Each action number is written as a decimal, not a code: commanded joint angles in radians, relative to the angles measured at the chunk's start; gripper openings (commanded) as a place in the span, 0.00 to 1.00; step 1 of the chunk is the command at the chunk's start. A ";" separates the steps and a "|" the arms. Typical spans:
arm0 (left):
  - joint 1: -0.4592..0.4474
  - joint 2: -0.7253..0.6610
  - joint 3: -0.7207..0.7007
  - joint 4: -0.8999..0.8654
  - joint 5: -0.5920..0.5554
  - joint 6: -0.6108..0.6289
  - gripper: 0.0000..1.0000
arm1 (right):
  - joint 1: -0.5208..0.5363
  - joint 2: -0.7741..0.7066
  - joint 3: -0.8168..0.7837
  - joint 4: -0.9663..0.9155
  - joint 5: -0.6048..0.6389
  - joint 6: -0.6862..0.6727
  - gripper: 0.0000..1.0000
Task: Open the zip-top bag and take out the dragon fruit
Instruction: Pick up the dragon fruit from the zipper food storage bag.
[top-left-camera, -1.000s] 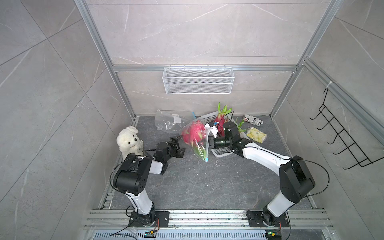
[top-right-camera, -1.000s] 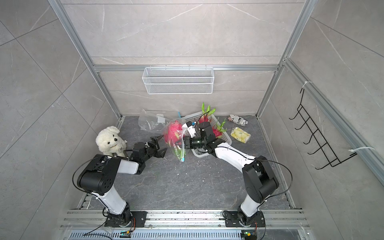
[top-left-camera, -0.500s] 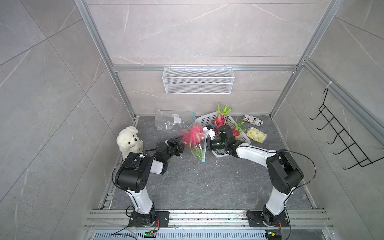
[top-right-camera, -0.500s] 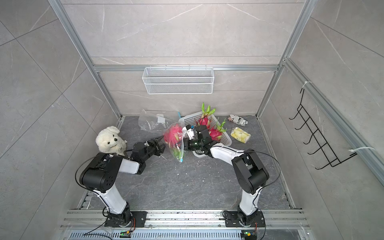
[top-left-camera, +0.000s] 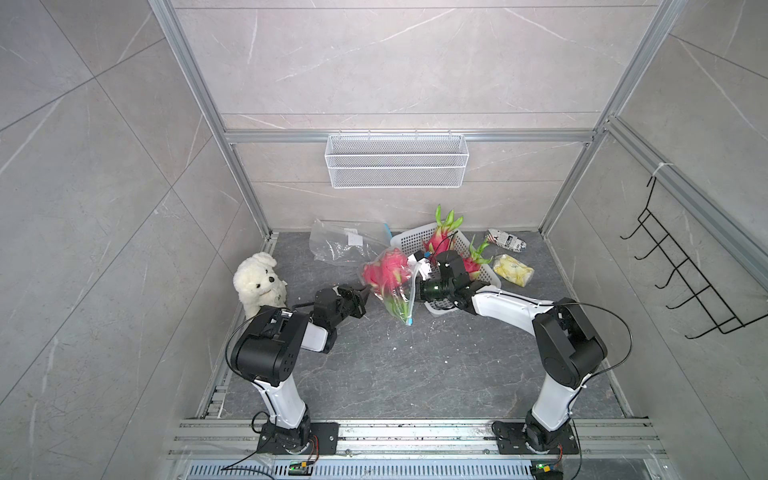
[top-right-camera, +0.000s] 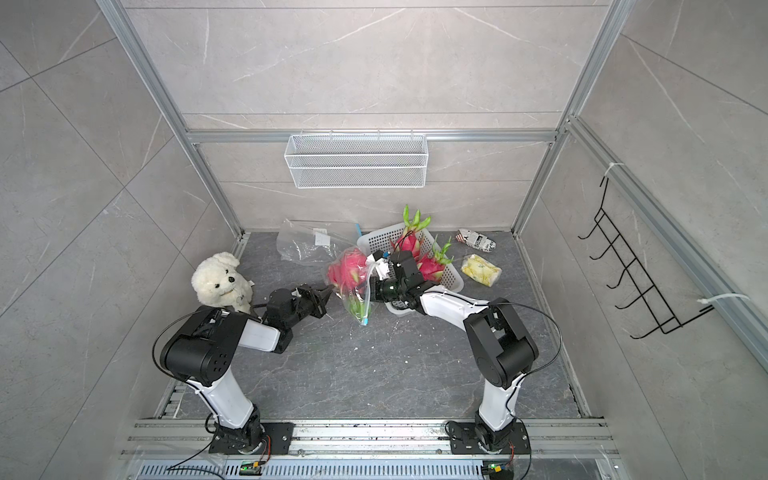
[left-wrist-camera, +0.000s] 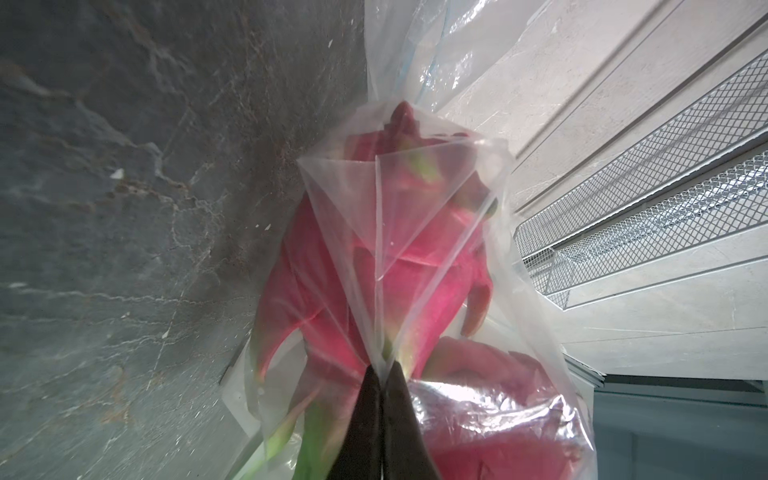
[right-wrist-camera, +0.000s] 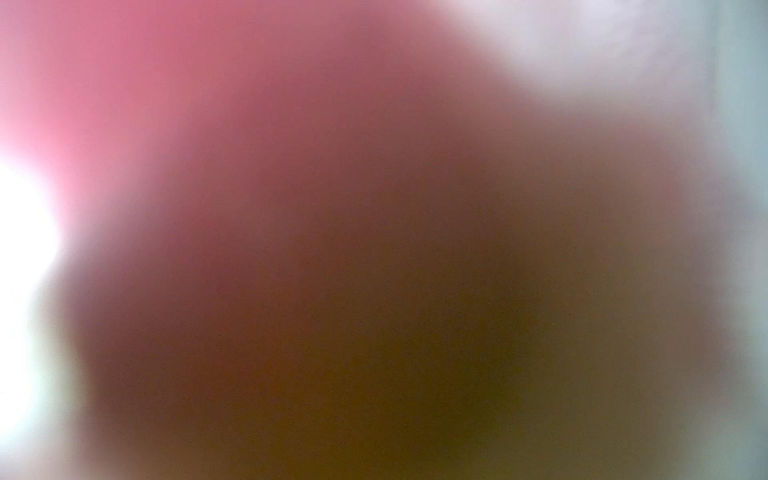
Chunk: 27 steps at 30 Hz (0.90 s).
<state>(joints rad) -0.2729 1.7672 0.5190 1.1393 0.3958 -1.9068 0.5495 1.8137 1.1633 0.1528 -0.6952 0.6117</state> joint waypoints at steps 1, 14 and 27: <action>0.027 0.023 0.012 0.064 -0.007 0.024 0.00 | 0.003 -0.048 0.033 -0.087 0.007 -0.018 0.11; 0.090 0.098 0.090 0.008 -0.055 0.087 0.00 | 0.003 -0.245 -0.064 -0.383 -0.046 0.014 0.11; 0.090 0.091 0.102 -0.010 -0.043 0.097 0.00 | 0.005 -0.296 -0.138 -0.210 -0.284 0.183 0.11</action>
<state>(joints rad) -0.1974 1.8503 0.6113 1.1072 0.3920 -1.8328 0.5495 1.5555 1.0325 -0.1734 -0.8539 0.7177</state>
